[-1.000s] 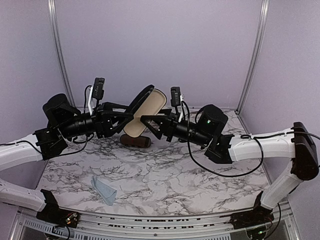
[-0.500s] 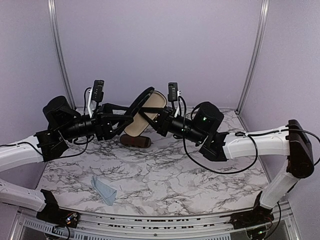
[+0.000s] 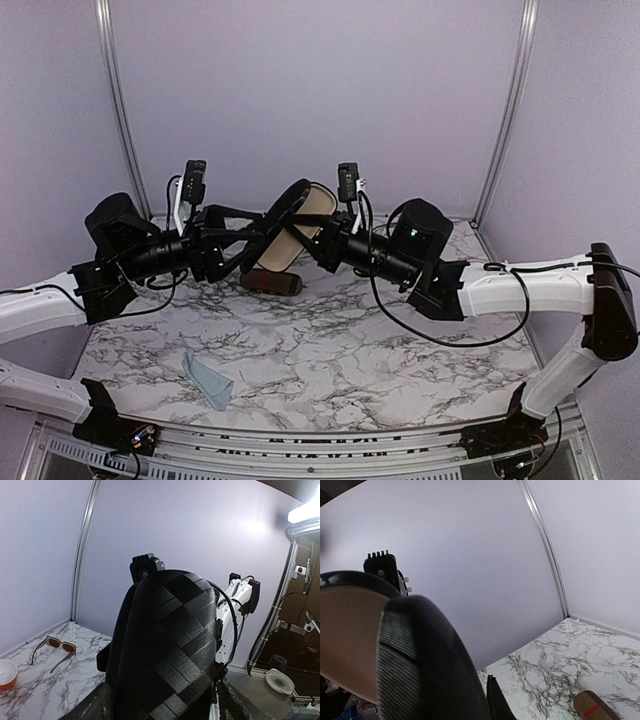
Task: Organize the sunglasses
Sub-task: Pass from the left arm to the right
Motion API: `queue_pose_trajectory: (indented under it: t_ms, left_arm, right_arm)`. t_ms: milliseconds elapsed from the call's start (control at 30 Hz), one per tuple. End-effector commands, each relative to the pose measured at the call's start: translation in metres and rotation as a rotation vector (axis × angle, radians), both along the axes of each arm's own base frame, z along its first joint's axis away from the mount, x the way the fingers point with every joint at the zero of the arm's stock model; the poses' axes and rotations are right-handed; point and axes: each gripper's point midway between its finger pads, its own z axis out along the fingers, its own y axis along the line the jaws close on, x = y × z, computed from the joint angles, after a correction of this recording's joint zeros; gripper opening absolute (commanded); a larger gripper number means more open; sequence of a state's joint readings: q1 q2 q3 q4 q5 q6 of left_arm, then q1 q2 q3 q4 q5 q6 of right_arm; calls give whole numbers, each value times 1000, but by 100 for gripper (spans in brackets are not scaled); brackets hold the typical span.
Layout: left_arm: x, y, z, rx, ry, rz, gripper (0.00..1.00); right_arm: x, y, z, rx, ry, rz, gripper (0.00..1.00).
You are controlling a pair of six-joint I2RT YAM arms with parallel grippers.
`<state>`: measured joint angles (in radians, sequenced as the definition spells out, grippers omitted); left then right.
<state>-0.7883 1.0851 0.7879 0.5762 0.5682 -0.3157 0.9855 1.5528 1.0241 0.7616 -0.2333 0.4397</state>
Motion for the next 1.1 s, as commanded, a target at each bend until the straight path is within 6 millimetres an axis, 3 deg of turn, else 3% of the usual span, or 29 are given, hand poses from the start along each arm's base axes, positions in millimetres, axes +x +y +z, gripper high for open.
queue_pose_trajectory:
  t_ms: [0,167,233,467,667,967,1067]
  left_arm:
    - [-1,9,15,-48,-35,29,79]
    - [2,15,17,-51,-54,78,98]
    - [4,17,17,-49,-62,97,99]
    - [19,20,2,48,-104,185,99]
    - [51,23,-20,161,-89,342,99]
    - [57,2,-53,288,-74,350,92]
    - [61,-2,-63,333,-79,385,84]
  right_arm:
    - [7,-14,20,-27,-72,-97,0]
    - [13,-22,17,-90,-76,-156,0]
    - [16,-25,11,-126,-68,-181,0]
    - [36,-37,-5,-262,-8,-312,0]
    - [47,-28,-35,-387,91,-325,0]
    - [54,-7,-60,-457,201,-287,0]
    - [52,1,-64,-469,210,-259,0]
